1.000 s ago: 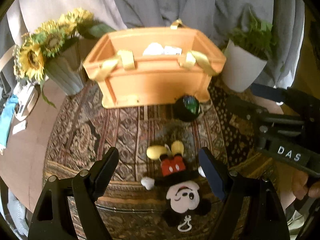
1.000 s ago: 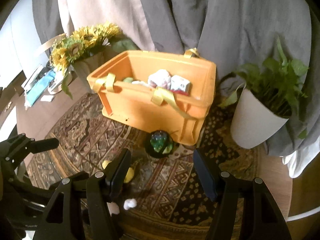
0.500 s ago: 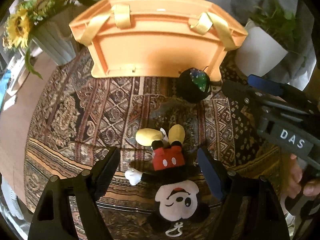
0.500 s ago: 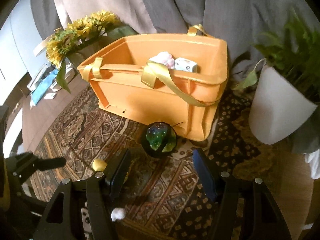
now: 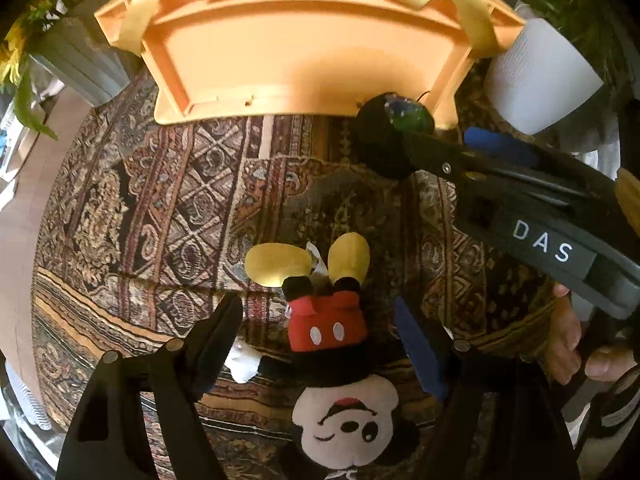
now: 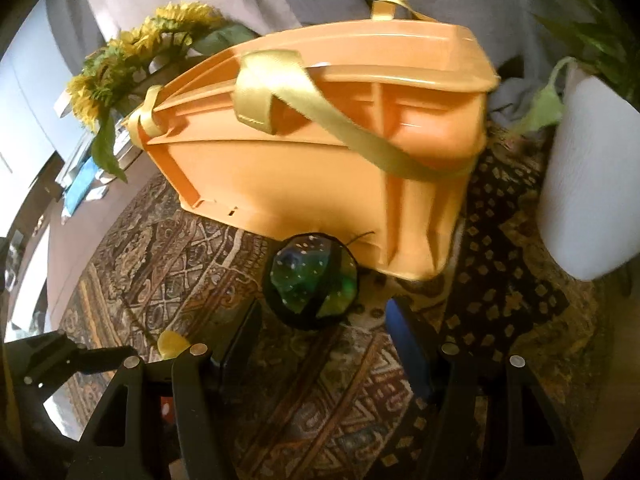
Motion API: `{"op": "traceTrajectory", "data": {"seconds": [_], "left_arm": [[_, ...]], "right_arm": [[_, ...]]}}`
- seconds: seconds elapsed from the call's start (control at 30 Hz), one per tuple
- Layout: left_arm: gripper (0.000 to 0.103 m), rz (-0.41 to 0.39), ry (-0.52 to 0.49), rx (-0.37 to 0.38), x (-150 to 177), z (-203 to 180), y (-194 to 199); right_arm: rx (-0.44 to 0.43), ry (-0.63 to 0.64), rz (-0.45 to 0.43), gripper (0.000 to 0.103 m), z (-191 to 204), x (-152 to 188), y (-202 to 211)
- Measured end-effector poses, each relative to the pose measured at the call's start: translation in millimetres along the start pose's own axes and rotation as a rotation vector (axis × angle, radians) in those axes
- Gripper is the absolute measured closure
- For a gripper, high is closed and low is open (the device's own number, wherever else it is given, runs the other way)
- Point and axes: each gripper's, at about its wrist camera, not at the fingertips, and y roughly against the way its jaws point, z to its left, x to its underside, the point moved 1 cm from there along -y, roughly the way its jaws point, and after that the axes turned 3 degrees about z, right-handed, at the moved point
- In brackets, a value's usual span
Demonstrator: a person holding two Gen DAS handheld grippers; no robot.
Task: Organize soft objects
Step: 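Grasp the Mickey plush with the left tool while the right tool grasps the green-and-black ball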
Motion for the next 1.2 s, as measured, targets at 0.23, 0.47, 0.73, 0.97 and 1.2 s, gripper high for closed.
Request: {"op": "traceTrajectory", "data": {"seconds": [0.23, 0.47, 0.73, 0.97, 1.2], "left_arm": [[0.042, 0.031, 0.043, 0.015, -2.2, 1.4, -17.0], [0.062, 0.035, 0.08, 0.071, -0.8, 0.6, -25.5], [0.065, -0.009, 0.127, 0.113, 9.1, 21.1, -15.5], [0.066, -0.075, 0.185, 0.135, 22.9, 38.8, 1.1], [0.066, -0.184, 0.188, 0.114, 39.6, 46.6, 32.9]], "right_arm": [[-0.028, -0.006, 0.023, 0.037, -0.8, -6.2, -20.7], [-0.065, 0.006, 0.042, 0.037, 7.1, -12.6, -36.2], [-0.036, 0.031, 0.026, 0.04, 14.5, -11.6, -38.0], [0.004, 0.028, -0.002, 0.04, 17.0, -2.8, -19.2], [0.055, 0.02, -0.047, 0.04, 26.9, 10.0, 18.8]]}}
